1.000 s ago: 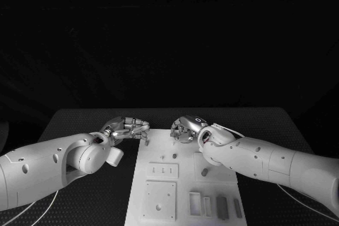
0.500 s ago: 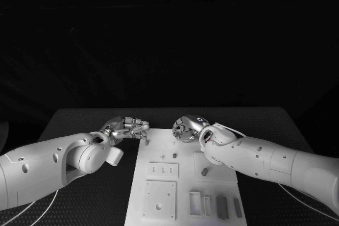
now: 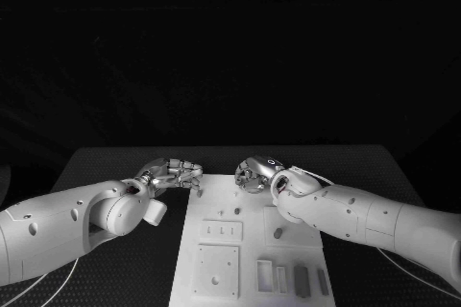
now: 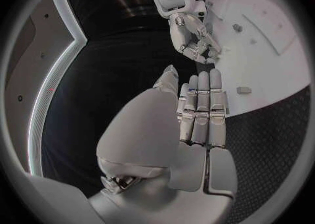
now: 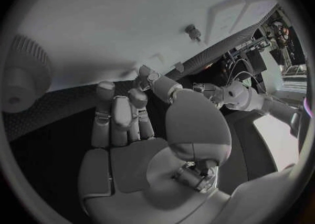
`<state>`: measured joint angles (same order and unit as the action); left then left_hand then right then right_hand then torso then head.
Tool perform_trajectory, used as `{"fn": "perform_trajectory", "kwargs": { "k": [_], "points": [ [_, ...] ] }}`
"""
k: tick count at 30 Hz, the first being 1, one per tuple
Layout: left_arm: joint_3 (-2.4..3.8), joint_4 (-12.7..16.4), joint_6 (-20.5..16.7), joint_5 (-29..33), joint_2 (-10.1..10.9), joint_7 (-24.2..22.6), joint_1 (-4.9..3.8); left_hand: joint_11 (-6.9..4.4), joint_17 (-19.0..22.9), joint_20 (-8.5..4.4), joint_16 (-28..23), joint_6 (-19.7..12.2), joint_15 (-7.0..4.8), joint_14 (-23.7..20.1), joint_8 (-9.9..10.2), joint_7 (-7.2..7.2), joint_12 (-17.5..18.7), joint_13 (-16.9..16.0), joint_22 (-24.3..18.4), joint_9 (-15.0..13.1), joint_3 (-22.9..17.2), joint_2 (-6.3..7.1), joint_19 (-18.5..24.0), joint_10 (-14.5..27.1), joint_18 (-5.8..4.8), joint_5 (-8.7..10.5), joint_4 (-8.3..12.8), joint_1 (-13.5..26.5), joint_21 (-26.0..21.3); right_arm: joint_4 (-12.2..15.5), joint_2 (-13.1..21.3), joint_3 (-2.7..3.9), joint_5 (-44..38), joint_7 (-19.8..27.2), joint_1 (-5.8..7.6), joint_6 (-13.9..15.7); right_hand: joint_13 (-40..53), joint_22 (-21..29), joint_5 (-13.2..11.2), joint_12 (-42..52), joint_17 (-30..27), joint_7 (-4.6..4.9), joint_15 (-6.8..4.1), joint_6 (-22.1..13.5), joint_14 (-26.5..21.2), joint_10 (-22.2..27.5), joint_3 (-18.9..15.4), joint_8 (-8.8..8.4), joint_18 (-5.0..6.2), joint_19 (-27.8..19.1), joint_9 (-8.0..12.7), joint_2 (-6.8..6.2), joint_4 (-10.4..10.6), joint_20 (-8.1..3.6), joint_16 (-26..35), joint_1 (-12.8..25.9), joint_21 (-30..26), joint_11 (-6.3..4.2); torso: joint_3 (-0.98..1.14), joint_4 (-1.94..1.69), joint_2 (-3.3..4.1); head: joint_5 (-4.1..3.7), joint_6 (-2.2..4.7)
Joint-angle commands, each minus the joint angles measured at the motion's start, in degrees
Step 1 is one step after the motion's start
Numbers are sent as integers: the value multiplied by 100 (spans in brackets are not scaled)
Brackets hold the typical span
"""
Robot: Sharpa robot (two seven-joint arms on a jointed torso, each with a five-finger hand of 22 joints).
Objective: Assemble the parts on the task board
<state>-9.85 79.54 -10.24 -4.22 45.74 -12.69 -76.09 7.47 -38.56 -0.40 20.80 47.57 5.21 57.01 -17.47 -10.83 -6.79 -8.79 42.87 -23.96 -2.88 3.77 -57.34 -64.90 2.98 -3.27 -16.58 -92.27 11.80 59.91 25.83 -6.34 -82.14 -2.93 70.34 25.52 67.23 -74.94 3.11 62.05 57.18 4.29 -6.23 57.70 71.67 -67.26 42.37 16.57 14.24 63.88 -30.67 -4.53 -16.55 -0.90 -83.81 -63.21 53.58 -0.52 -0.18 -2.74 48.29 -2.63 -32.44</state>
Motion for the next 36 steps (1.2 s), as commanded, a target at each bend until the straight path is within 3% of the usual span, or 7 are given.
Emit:
{"fn": "perform_trajectory", "kwargs": {
  "k": [1, 10, 14, 17, 22, 33, 36],
  "points": [
    [5, 14, 92, -18, 2, -30, -5, 30, -6, 25, -38, -26, 38, 5, 36, -28, 21, -7, 10, 8, 33, 15, 21, 5, 88, 13, 0, 61, -24, -51, 5, -7, -67, -164, -10, -178, 10, -110, 14, 18, -1, 148, -8, 175, -44, 52, 25, 29, 76, -50, -67, 49, 0, 0, -7, 27, 28, 2, -4, -3, 0, -9, -2],
    [4, -42, 101, -20, -59, -40, -3, 30, -10, 25, -42, -27, 38, 6, 36, -28, 24, -8, 11, 8, 32, 14, 21, 5, 88, 12, 0, 61, -26, -88, -44, -7, -68, -189, -10, -215, 16, -109, 14, 16, -44, 165, 2, 111, -91, 80, 23, -9, 76, -72, -55, 26, 3, 8, 2, 47, 29, 17, -8, -4, 1, -29, -6],
    [3, -65, 101, -20, -75, -39, -3, 31, -12, 25, -44, -28, 38, 6, 37, -28, 25, -8, 11, 9, 31, 12, 20, 6, 88, 12, -1, 62, -26, -85, -30, -8, -54, -194, -10, -213, 27, -104, 15, 15, -107, 269, 82, -222, -167, 137, 6, -208, 76, -100, 36, -141, 22, 29, 10, 90, 36, 112, -12, -1, 3, -41, -15],
    [3, -68, 96, -20, -74, -45, -3, 32, -13, 26, -46, -29, 39, 6, 37, -29, 27, -8, 11, 9, 31, 11, 20, 7, 88, 12, -1, 62, -27, -74, -12, -8, -40, -199, -10, -208, 31, -97, 17, 13, -163, 408, 201, -630, -226, 197, 10, -443, 76, -115, 162, -307, 42, 44, 16, 100, 35, 241, -5, -3, -2, -40, -19],
    [3, -70, 96, -20, -69, -43, -3, 32, -15, 26, -48, -31, 39, 6, 38, -29, 28, -9, 12, 10, 32, 12, 21, 8, 88, 13, 0, 63, -28, -49, -1, -8, -24, -192, -10, -209, 48, -97, 14, 30, -205, 524, 312, -1057, -299, 305, 2, -666, 76, -136, 290, -457, 66, 70, 7, 84, 37, 354, -2, -3, 1, -38, -25],
    [3, -76, 96, -20, -66, -44, -3, 34, -19, 26, -54, -35, 39, 6, 41, -31, 33, -9, 13, 11, 32, 12, 21, 11, 89, 13, 1, 61, -31, 27, 63, -8, -18, -170, -10, -131, 60, -100, 13, 73, -204, 576, 361, -1231, -333, 370, -18, -729, 76, -153, 335, -493, 91, 90, -18, 54, 46, 404, 2, -2, -1, -37, -31],
    [3, -80, 95, -20, -68, -48, -3, 34, -20, 26, -55, -35, 39, 7, 41, -31, 34, -9, 13, 11, 32, 12, 21, 11, 89, 12, 1, 61, -32, 102, 141, -8, -10, -117, -9, 23, 63, -102, 12, 85, -191, 582, 368, -1213, -327, 375, -21, -713, 76, -152, 331, -485, 93, 90, -26, 46, 51, 410, 2, -1, 1, -37, -27]
  ]
}}
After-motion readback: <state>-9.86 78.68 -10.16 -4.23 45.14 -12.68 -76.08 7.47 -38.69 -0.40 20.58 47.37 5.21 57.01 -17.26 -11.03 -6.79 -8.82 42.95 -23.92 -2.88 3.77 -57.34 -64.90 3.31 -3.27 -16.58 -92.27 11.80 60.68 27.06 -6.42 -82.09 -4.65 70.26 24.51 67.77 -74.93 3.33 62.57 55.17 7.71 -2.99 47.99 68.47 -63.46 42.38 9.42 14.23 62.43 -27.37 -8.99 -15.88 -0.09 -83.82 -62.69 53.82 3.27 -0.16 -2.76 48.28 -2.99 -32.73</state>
